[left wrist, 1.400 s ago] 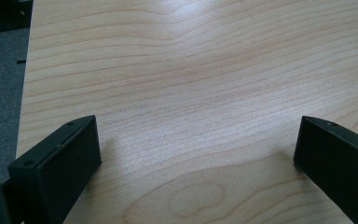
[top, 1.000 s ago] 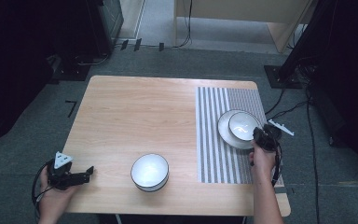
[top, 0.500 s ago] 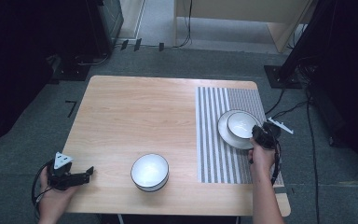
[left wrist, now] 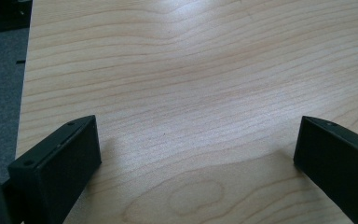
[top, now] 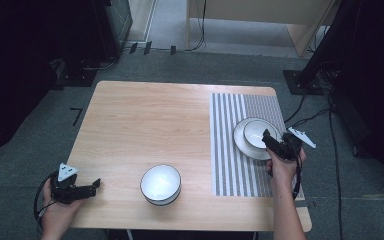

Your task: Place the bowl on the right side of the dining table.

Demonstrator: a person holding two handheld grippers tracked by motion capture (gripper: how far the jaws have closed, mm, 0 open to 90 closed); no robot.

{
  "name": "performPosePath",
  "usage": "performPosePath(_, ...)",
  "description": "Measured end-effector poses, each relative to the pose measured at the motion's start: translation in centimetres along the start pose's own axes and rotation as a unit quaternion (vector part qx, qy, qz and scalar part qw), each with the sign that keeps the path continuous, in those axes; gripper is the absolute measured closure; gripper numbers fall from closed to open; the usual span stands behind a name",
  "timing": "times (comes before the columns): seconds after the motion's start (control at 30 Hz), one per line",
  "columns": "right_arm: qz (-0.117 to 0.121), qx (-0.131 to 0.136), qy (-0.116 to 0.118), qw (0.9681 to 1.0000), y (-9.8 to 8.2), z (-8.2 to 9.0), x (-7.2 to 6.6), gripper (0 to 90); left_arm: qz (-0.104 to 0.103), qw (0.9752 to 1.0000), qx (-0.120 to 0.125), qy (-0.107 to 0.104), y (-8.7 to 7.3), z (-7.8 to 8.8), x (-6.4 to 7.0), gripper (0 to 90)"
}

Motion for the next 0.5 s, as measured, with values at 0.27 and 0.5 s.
performPosePath(0.27, 0.019, 0.025, 0.013, 0.9994, 0.4, 1.4, 0.2, 10.2, -0.001, 1.0000, 0.000, 0.000, 0.0, 0.0, 0.0, 0.0)
performPosePath(0.5, 0.049, 0.032, 0.035, 0.9977, -0.4, 2.4, 0.4, 6.4, -0.001, 1.0000, -0.001, 0.000, 0.0, 0.0, 0.0, 0.0)
Point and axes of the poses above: each handheld gripper's, and its own axes: z roughly backward along the jaws, y roughly out of its top, x roughly to its right, the point moved 4 cm from there along -z, roughly forward along the jaws, and after that the axes turned 2 degrees about -x, right-handed, at the moved point
